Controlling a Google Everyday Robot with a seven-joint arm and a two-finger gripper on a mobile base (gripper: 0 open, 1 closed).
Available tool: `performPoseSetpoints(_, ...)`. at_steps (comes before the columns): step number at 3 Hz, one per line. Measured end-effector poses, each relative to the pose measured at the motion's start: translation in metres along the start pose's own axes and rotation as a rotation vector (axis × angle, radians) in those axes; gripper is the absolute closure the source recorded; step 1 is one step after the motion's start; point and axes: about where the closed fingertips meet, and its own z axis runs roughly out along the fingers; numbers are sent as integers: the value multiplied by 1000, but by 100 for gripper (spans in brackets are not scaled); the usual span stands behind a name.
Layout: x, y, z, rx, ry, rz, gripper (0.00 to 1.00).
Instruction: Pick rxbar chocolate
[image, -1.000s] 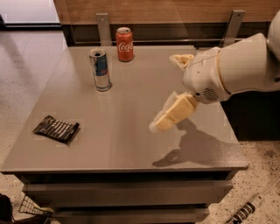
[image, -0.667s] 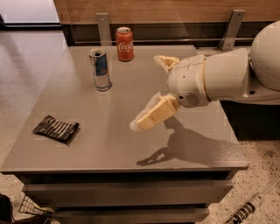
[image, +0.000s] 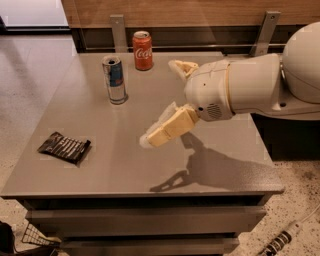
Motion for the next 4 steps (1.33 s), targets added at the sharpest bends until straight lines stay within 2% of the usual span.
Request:
performPoseSetpoints(1, 6, 14, 33, -33, -31, 16, 0)
performPoseSetpoints(2, 12, 24, 79, -73, -74, 43, 0)
performPoseSetpoints(3, 18, 29, 117, -104, -116, 68, 0)
performPoseSetpoints(4, 22, 41, 153, -130, -131, 90, 0)
